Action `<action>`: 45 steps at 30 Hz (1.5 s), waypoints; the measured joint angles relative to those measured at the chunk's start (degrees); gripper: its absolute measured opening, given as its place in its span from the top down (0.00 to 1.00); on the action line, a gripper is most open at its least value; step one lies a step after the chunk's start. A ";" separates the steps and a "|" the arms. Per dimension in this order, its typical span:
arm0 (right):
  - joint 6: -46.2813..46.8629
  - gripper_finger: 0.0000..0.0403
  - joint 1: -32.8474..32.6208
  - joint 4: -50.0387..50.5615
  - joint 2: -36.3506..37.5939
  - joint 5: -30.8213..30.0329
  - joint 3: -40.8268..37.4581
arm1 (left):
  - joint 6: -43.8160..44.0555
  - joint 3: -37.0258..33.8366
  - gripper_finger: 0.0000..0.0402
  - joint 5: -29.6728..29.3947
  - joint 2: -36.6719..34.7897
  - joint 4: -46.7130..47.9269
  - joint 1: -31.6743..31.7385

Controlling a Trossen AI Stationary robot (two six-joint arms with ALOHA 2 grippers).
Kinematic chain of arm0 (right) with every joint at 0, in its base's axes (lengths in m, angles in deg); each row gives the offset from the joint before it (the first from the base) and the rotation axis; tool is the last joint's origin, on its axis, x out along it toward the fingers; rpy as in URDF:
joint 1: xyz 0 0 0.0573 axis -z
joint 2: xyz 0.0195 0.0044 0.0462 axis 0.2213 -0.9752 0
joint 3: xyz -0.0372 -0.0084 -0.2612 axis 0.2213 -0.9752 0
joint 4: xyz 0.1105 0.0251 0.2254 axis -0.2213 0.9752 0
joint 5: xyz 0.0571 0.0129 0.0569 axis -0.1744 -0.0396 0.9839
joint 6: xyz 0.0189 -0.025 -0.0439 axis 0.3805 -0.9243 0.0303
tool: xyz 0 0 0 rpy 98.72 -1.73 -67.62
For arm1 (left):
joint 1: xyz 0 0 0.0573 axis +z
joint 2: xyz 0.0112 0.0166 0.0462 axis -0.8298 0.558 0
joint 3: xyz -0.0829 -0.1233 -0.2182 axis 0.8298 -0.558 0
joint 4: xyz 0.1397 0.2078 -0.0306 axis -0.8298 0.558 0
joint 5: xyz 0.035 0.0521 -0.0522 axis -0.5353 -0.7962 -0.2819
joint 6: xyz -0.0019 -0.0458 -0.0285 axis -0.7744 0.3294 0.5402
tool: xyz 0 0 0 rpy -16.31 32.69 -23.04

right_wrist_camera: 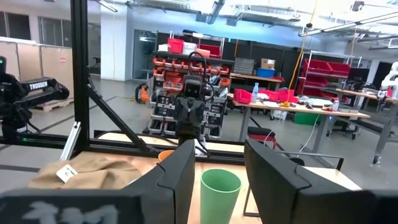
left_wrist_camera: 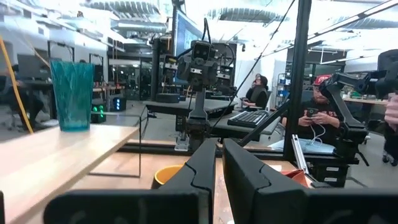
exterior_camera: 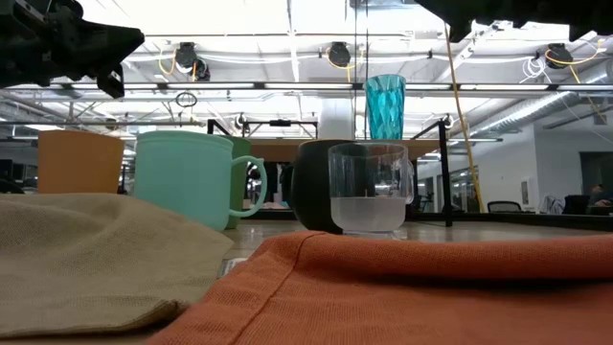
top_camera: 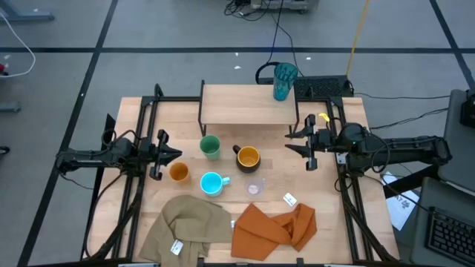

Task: Stack small to large cups/mugs on shelf
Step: Put the green cup on the shelf

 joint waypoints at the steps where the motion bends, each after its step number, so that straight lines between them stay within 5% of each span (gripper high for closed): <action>1: -0.04 0.68 0.00 0.00 0.02 -0.02 0.00 | -0.23 0.00 0.92 -0.02 0.00 -0.29 0.00; 11: 0.44 0.71 0.00 0.02 -0.02 -0.10 0.00 | -1.95 0.00 0.92 -3.06 -0.02 -2.20 0.02; 21: 0.02 0.99 0.00 0.11 -0.02 -0.19 0.00 | -1.84 0.00 0.92 -3.22 0.00 -2.20 0.02; 31: 1.97 0.94 0.00 0.62 -0.04 -0.07 0.00 | -3.90 0.00 0.92 -6.98 -0.02 -3.57 0.00; 40: 1.97 0.95 0.00 0.90 -0.04 -0.04 0.00 | -0.34 0.63 0.66 -9.37 4.31 -4.62 0.02; 45: 1.96 0.95 0.00 0.92 -0.04 -0.04 0.00 | 0.21 9.07 0.53 -9.02 13.25 -0.91 0.02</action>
